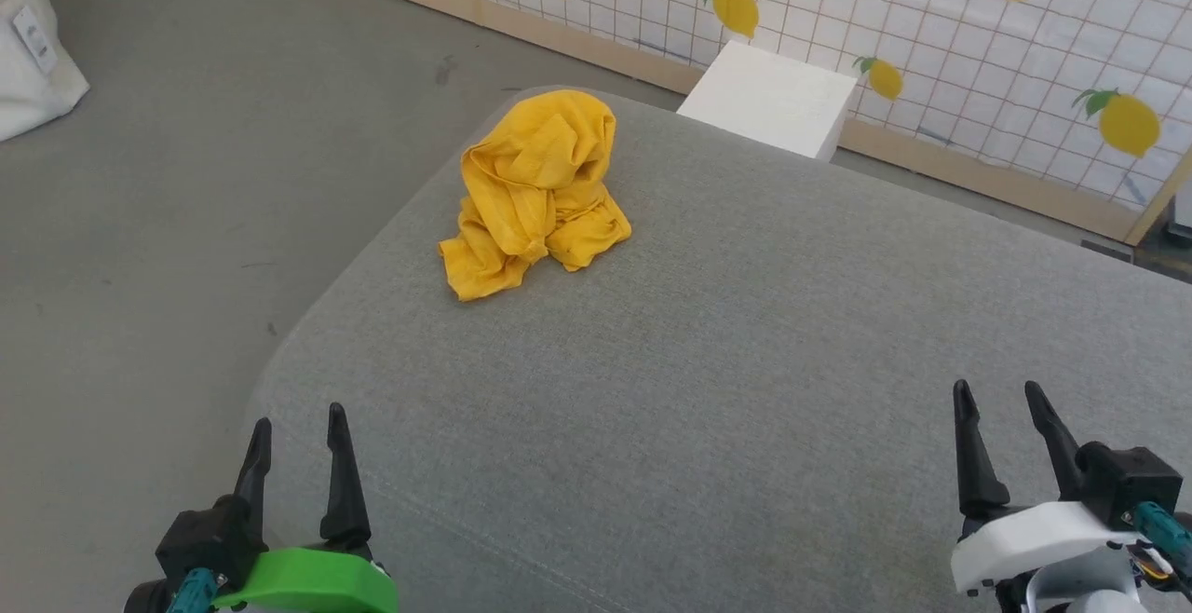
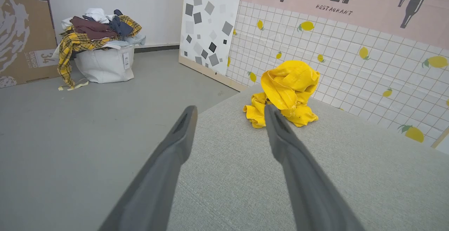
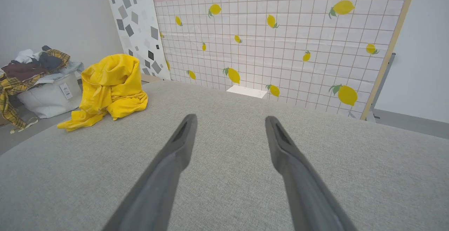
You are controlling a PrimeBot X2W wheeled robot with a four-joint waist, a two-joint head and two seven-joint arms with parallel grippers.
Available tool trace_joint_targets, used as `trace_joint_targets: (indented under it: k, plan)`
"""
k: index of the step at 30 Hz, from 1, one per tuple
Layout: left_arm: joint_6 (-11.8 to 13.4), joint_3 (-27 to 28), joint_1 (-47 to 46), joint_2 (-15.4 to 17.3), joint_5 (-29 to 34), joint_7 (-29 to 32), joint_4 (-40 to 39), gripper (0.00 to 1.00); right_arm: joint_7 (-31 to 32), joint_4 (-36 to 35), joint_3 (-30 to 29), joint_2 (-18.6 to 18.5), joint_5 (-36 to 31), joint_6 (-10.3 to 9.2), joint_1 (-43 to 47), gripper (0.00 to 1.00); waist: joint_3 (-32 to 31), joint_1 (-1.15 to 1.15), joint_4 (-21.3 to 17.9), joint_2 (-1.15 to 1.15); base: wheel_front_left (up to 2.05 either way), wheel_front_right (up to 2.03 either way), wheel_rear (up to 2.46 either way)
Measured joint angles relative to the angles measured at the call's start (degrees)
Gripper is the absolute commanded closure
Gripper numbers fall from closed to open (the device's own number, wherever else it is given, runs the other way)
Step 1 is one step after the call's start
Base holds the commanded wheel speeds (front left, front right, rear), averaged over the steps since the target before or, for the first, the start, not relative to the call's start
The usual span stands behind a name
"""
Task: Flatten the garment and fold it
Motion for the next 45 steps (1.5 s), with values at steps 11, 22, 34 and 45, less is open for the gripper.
trace_joint_targets:
  k: [11,22,34,45]
  plan:
    - [0.4,-0.2,0.2,0.0,-0.8,-0.9,0.2,0.0,-0.6,0.5,-0.7,0.0,0.0,0.0,-0.2,0.0,0.3,0.0,0.7,0.0,0.0,0.0,0.0]
    - [0.5,-0.4,0.1,0.0,-1.9,-0.9,0.1,0.0,0.0,-0.5,-0.7,0.0,0.0,-0.01,-0.2,0.0,1.2,0.0,0.3,0.0,0.0,0.0,0.0]
    - [-2.2,-2.1,-7.0,0.6,-2.3,-0.9,-0.9,0.0,1.5,-3.7,-1.2,0.0,-0.2,-0.01,-0.2,0.0,3.8,0.0,-0.3,0.0,0.0,0.0,0.0]
    - [-4.4,-2.3,-26.7,5.6,-3.5,10.4,-1.2,0.0,3.2,-7.8,-1.9,0.0,-1.8,-0.01,-0.9,0.0,7.9,0.0,-1.9,0.0,0.0,0.0,0.0]
